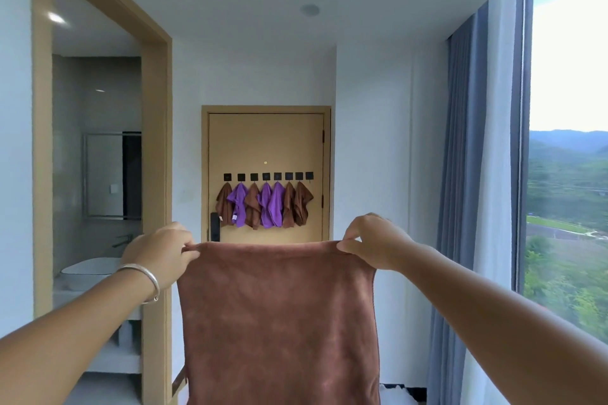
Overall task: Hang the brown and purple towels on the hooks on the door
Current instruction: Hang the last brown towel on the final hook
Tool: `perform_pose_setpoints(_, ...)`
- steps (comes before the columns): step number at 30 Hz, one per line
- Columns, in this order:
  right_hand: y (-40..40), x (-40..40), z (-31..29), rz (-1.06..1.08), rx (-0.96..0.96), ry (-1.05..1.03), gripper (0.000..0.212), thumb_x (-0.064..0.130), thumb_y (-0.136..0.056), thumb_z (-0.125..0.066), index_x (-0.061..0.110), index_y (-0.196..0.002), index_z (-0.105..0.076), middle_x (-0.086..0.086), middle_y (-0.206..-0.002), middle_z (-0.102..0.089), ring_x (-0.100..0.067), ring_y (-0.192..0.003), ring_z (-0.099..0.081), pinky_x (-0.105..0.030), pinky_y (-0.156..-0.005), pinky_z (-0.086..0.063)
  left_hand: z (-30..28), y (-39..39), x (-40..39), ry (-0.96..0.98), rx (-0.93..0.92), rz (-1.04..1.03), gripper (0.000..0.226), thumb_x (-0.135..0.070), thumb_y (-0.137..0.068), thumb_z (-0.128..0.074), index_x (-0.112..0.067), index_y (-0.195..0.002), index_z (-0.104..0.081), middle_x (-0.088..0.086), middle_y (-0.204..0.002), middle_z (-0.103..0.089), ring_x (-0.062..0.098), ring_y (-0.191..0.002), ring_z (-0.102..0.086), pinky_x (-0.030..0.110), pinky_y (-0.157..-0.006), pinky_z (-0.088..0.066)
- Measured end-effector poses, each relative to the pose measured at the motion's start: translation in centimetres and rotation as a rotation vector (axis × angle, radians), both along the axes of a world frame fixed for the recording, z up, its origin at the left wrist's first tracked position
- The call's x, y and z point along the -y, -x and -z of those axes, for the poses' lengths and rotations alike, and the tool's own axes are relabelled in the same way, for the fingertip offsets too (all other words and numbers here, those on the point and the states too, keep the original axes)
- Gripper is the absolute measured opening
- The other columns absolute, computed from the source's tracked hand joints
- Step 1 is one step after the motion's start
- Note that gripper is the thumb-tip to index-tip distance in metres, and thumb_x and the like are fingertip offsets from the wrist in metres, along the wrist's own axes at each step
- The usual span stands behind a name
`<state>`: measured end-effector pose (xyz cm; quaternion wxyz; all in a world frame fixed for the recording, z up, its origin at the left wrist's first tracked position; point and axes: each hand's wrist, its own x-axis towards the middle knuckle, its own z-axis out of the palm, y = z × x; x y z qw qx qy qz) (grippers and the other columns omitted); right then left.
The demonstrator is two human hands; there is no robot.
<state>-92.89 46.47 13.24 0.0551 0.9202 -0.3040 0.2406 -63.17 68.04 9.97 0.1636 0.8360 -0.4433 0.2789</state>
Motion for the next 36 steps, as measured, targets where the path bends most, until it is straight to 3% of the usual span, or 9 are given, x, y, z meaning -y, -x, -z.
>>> perform_pose_setpoints(6, -4.9, 7.6, 0.9, 0.038, 0.015, 0.093, 0.034, 0.044, -0.094, -0.046, 0.018, -0.102, -0.067, 0.003, -0.110, -0.063, -0.017, -0.111, -0.048, -0.035, -0.098, -0.036, 0.2, -4.8, 7.6, 0.016, 0.050, -0.004, 0.024, -0.043, -0.091, -0.056, -0.033, -0.069, -0.054, -0.016, -0.091, -0.053, 0.007, -0.071, -0.052, 0.025, -0.065, -0.044)
perform_pose_setpoints(11, -10.7, 14.2, 2.3, 0.032, 0.038, 0.131, 0.030, 0.044, -0.096, -0.046, 0.024, -0.100, -0.069, 0.008, -0.112, -0.060, -0.015, -0.115, -0.045, -0.033, -0.100, -0.033, 1.2, -11.4, 14.5, 0.053, 0.134, 0.027, 0.014, -0.043, -0.088, -0.061, -0.032, -0.080, -0.066, -0.018, -0.112, -0.058, 0.013, -0.085, -0.058, 0.025, -0.073, -0.040)
perform_pose_setpoints(17, -19.0, 21.3, 3.0, 0.045, 0.050, 0.113, 0.026, 0.043, -0.096, -0.047, 0.029, -0.096, -0.069, 0.012, -0.109, -0.061, -0.013, -0.112, -0.046, -0.032, -0.097, -0.035, 1.6, -21.0, 22.5, 0.083, 0.111, 0.087, 0.014, -0.042, -0.085, -0.065, -0.035, -0.073, -0.061, -0.020, -0.107, -0.058, 0.011, -0.083, -0.056, 0.026, -0.071, -0.034)
perform_pose_setpoints(26, -30.9, 31.8, 2.8, 0.098, 0.070, 0.111, 0.028, 0.045, -0.094, -0.050, 0.024, -0.093, -0.068, 0.010, -0.107, -0.062, -0.013, -0.110, -0.048, -0.031, -0.093, -0.037, 0.5, -32.3, 32.9, 0.082, 0.117, 0.119, 0.012, -0.041, -0.088, -0.062, -0.030, -0.088, -0.068, -0.017, -0.110, -0.056, 0.010, -0.086, -0.055, 0.025, -0.079, -0.038)
perform_pose_setpoints(36, -39.2, 44.2, 3.3, 0.118, 0.049, 0.107, 0.032, 0.047, -0.095, -0.048, 0.021, -0.102, -0.066, 0.006, -0.109, -0.062, -0.016, -0.110, -0.049, -0.034, -0.095, -0.040, 1.4, -40.2, 44.8, 0.057, 0.093, 0.123, 0.012, -0.040, -0.089, -0.061, -0.030, -0.088, -0.068, -0.017, -0.111, -0.057, 0.011, -0.090, -0.057, 0.026, -0.082, -0.040)
